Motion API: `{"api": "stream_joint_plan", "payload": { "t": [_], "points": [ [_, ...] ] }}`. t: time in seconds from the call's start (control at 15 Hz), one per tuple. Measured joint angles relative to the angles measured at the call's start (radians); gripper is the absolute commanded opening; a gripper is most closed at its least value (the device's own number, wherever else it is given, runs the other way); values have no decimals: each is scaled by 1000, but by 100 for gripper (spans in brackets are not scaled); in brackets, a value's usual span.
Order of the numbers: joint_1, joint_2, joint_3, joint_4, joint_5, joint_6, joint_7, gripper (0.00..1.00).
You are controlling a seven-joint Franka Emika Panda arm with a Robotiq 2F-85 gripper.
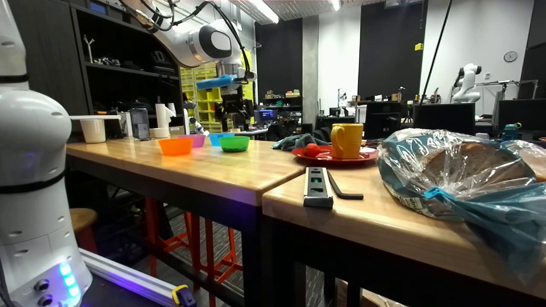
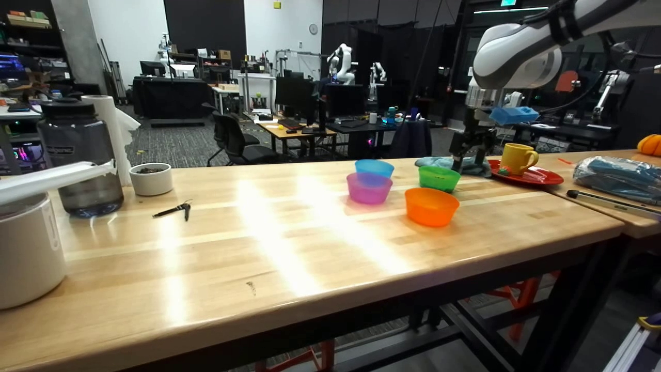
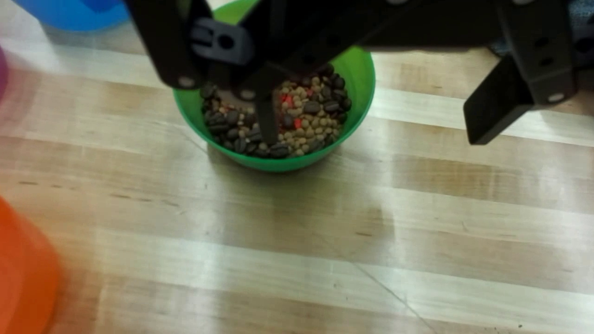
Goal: Pour some of the contents of the green bowl into the purple bowl
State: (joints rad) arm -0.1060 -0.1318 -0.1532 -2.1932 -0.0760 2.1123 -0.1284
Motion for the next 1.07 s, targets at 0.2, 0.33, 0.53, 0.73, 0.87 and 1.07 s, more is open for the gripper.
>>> {"api": "stream_joint_plan", "payload": {
  "t": [0.2, 0.33, 0.53, 0.73, 0.87, 1.07],
  "points": [
    [-6, 50, -2, 29, 17, 12, -1, 97],
    [-9, 80, -2, 51, 29, 15, 0, 72],
    [-12, 114, -2, 87, 30, 15, 3, 56],
    [-21, 135, -2, 116, 30, 10, 3, 32],
    [-27, 147, -2, 128, 32, 5, 3, 17],
    [-28, 159, -1, 134, 39, -10, 2, 21]
  ]
}}
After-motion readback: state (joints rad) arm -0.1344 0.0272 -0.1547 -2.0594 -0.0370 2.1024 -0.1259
